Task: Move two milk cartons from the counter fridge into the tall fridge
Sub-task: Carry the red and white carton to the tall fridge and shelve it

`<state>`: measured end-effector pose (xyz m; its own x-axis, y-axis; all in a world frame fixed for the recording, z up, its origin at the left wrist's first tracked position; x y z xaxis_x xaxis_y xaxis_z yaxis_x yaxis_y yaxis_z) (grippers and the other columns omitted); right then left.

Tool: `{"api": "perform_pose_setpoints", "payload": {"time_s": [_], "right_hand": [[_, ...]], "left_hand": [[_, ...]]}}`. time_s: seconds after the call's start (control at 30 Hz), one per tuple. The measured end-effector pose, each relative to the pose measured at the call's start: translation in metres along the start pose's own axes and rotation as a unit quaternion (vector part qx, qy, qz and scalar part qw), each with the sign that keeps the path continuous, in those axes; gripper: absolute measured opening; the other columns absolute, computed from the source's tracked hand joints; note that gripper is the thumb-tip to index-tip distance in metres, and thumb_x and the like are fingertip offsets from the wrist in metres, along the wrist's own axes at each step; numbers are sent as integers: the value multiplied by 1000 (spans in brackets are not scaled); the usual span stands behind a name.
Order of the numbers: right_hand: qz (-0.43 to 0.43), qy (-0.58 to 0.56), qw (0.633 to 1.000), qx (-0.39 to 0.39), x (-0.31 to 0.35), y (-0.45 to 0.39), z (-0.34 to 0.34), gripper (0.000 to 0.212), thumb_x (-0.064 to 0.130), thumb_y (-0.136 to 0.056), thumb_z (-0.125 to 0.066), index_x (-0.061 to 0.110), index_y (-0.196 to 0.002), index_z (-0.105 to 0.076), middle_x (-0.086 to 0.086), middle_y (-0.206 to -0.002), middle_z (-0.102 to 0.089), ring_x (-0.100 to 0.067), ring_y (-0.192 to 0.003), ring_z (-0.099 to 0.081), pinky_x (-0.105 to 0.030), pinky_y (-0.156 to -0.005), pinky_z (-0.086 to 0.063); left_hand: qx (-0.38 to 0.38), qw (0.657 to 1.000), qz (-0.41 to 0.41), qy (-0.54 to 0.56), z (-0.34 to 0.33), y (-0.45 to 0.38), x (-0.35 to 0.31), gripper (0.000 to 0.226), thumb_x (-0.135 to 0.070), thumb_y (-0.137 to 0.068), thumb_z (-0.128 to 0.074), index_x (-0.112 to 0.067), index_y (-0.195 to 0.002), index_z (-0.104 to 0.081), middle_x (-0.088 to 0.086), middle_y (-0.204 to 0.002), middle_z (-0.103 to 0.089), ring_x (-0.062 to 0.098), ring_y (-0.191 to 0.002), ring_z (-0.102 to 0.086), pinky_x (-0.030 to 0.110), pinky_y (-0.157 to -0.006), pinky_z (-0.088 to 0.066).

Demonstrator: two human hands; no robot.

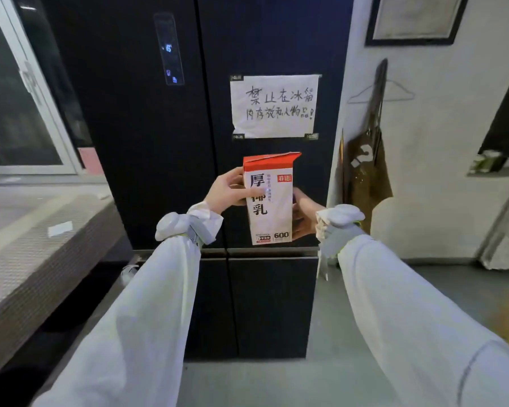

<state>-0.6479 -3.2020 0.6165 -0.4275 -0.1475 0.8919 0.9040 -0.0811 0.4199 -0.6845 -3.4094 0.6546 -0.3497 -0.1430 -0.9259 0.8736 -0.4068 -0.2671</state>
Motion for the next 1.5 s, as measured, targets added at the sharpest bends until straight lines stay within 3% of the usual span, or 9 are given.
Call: {"api": "perform_pose_setpoints", "payload": {"time_s": [0.5,0.87,0.97,1.1,1.2,1.33,1.4,1.5], "right_hand": [[-3,-56,998,-31,47,-109,-63,84,81,-77,-41,5,-108,-61,-20,-112,-67,-39,-99,-66,-51,-87,-55],[-10,-63,997,-36,65,-146,-92,82,78,-81,-40,3,-107,-61,-20,-110,-67,-37,-101,-65,-47,-86,-56],[-21,-83,996,-40,44,-167,-96,74,68,-89,-39,1,-106,-64,-20,-111,-68,-36,-102,-67,-47,-88,-55],[-79,-129,987,-50,-16,-198,-110,60,50,-94,-48,0,-126,-54,-16,-117,-64,-32,-93,-66,-46,-90,-54],[-98,-137,985,-47,-52,-224,-131,50,40,-95,-51,-1,-123,-51,-16,-115,-62,-32,-89,-65,-48,-95,-51],[-109,-151,981,-47,-86,-262,-156,46,29,-98,-51,-1,-133,-43,-21,-130,-57,-38,-118,-59,-45,-91,-50],[-114,-169,978,-53,-107,-289,-164,46,25,-96,-54,2,-134,-42,-20,-135,-54,-39,-121,-56,-45,-90,-50],[-115,-209,967,-84,-144,-333,-166,52,23,-85,-66,5,-129,-47,-18,-129,-53,-35,-102,-64,-44,-84,-55]], "left_hand": [[56,998,-22,-16,97,-87,43,52,-18,-77,-86,-16,-123,-63,5,-114,-75,20,-101,-75,44,-86,-62],[43,999,-16,-13,136,-109,67,52,-20,-76,-87,-17,-121,-63,4,-112,-75,18,-100,-75,46,-86,-62],[25,1000,-12,-11,145,-115,76,51,-21,-76,-87,-16,-120,-62,4,-111,-75,18,-99,-75,45,-85,-63],[-1,1000,-8,3,155,-110,92,50,-19,-79,-84,-14,-123,-60,3,-113,-75,18,-101,-75,45,-86,-62],[-6,1000,-6,12,159,-105,123,49,-17,-81,-83,-14,-124,-60,4,-116,-74,19,-103,-74,44,-85,-63],[-6,1000,2,2,156,-100,170,49,-16,-81,-82,-13,-124,-60,4,-114,-75,17,-102,-74,44,-85,-63],[-2,1000,0,-6,155,-100,194,49,-16,-80,-84,-14,-123,-61,4,-114,-75,18,-101,-74,45,-85,-62],[1,1000,-7,-8,155,-102,219,49,-18,-79,-84,-14,-122,-62,5,-114,-74,21,-102,-74,47,-86,-62]]}}
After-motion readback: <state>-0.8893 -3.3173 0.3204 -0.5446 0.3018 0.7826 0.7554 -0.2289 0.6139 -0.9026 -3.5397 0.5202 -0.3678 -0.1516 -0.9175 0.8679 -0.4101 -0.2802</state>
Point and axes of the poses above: each hand's wrist, its own y-axis away from the middle knuckle, its own z-axis out of the back of the hand, x = y × z, the point moved 2 cm from there along -y, towards the middle knuckle
